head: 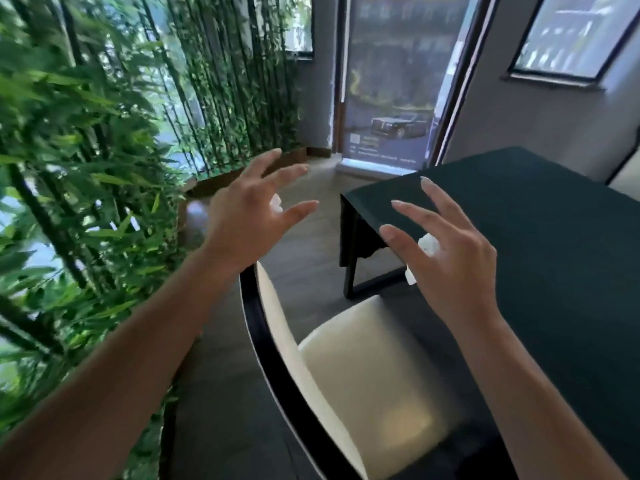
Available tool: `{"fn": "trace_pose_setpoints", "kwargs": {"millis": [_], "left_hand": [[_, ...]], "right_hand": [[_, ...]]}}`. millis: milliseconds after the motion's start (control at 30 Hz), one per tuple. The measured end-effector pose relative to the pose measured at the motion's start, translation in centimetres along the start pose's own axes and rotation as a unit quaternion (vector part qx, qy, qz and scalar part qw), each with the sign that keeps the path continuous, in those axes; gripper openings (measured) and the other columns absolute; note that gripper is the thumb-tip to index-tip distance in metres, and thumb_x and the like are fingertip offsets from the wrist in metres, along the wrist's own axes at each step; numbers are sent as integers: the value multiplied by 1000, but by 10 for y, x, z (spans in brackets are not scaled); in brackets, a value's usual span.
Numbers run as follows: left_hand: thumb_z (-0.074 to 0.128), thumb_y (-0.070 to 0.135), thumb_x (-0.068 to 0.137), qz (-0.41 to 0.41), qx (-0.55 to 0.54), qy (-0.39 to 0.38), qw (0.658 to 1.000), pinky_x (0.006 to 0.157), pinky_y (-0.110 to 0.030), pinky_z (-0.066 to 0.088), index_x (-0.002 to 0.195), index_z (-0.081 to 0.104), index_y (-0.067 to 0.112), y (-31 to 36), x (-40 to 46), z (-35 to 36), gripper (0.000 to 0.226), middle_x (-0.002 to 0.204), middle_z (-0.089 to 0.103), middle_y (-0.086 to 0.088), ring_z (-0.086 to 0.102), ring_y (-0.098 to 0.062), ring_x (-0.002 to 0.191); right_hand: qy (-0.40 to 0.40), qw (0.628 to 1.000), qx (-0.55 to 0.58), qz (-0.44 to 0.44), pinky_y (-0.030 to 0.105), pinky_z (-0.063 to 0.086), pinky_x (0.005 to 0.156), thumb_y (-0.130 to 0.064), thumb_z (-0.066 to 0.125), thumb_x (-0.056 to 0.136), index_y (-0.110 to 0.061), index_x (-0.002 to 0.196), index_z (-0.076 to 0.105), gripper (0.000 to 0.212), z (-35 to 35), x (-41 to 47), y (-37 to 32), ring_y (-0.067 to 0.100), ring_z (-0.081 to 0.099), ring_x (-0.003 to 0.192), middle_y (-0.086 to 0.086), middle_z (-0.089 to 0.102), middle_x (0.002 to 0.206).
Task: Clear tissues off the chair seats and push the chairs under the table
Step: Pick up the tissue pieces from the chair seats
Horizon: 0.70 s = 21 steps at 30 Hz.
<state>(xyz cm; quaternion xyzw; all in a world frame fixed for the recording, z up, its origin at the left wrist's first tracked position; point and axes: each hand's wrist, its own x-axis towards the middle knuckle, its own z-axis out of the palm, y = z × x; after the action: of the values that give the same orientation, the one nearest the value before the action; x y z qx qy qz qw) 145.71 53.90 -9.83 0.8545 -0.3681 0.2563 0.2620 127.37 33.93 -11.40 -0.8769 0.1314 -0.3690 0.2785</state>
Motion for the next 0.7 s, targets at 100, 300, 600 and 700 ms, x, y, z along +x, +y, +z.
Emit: {"fn": "trace_pose_setpoints", "kwargs": {"millis": [100, 300, 600, 700], "left_hand": [[64, 66, 85, 22, -27, -12, 999, 79, -31, 47, 134, 64, 40, -15, 21, 25, 55, 154, 49, 4, 68, -19, 110], [62, 70, 84, 52, -55, -62, 995, 83, -47, 56, 144, 53, 39, -82, 59, 73, 68, 157, 45, 1, 61, -26, 125], [61, 68, 87, 60, -97, -96, 989, 84, -43, 53, 151, 44, 38, -160, 118, 98, 73, 160, 41, 2, 61, -24, 124], [59, 70, 88, 84, -99, -112, 985, 77, -35, 47, 149, 46, 40, -167, 133, 108, 69, 160, 41, 2, 63, -23, 120]], "right_hand": [[12, 999, -25, 35, -9, 24, 88, -61, 66, 87, -35, 126, 71, 47, 14, 7, 5, -6, 44, 120, -10, 45, 157], [47, 989, -103, 94, -9, 26, 87, -65, 62, 87, -37, 137, 63, 57, 59, 23, -1, 2, 46, 118, -10, 43, 158], [55, 976, -177, 115, -11, 24, 82, -64, 57, 88, -33, 145, 54, 65, 124, 62, -39, 1, 44, 115, -1, 43, 159], [68, 972, -182, 130, 1, 31, 80, -64, 56, 88, -35, 147, 51, 66, 134, 76, -36, 3, 41, 120, -3, 41, 159]]}}
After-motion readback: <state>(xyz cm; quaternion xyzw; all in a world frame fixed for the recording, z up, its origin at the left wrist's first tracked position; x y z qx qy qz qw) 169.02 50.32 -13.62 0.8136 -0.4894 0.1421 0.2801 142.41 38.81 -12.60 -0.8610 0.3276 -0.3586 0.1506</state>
